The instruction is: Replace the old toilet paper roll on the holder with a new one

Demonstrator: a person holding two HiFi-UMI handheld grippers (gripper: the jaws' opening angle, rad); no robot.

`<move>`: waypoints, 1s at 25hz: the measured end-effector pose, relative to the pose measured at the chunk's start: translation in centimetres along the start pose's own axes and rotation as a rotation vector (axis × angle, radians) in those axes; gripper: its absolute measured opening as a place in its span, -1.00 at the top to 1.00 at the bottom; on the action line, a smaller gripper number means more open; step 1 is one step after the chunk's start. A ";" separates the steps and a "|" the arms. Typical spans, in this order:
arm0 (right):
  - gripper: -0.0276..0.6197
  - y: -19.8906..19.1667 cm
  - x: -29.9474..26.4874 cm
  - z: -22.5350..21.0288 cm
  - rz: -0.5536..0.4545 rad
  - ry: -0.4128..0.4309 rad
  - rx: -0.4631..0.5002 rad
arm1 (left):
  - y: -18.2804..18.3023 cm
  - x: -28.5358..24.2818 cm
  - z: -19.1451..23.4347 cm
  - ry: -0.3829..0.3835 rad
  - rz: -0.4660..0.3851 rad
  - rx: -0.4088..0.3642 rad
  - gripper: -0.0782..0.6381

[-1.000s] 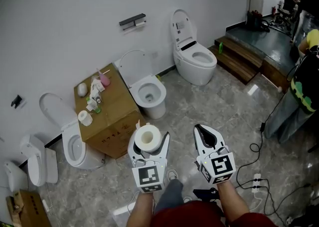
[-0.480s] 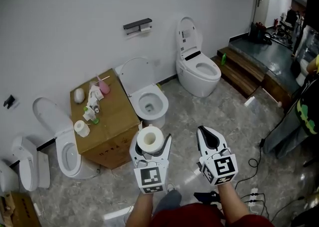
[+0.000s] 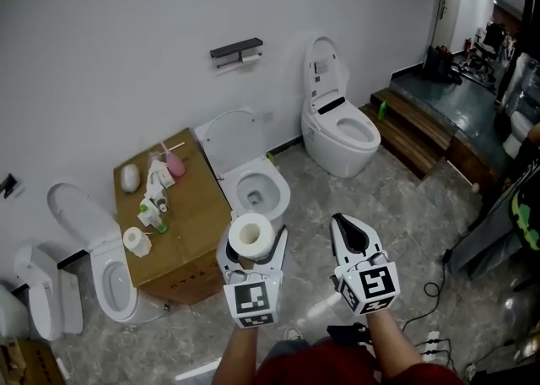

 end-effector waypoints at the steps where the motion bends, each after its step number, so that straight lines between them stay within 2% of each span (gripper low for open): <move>1: 0.82 -0.1 -0.5 -0.1 0.000 -0.002 -0.002 | -0.1 -0.6 0.2 -0.002 0.000 -0.003 -0.46; 13: 0.82 -3.0 -7.2 -4.8 0.024 0.006 -0.034 | -1.9 -8.5 0.1 -0.005 0.036 -0.017 -0.46; 19: 0.82 -4.8 -11.9 -9.6 0.043 0.037 -0.049 | -2.8 -14.8 -1.4 0.014 0.051 -0.009 -0.46; 25: 0.82 -5.7 -16.1 -17.0 0.035 0.031 -0.076 | -2.9 -22.6 -4.3 0.021 0.065 0.011 -0.46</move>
Point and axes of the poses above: the fingertips, and each gripper's own axes: x backward along the fingers, z to its left, y out of its top, the point moved 3 cm from there along x, backward along the fingers, and after that the axes turned 4 degrees about x, right-handed, at the moved point
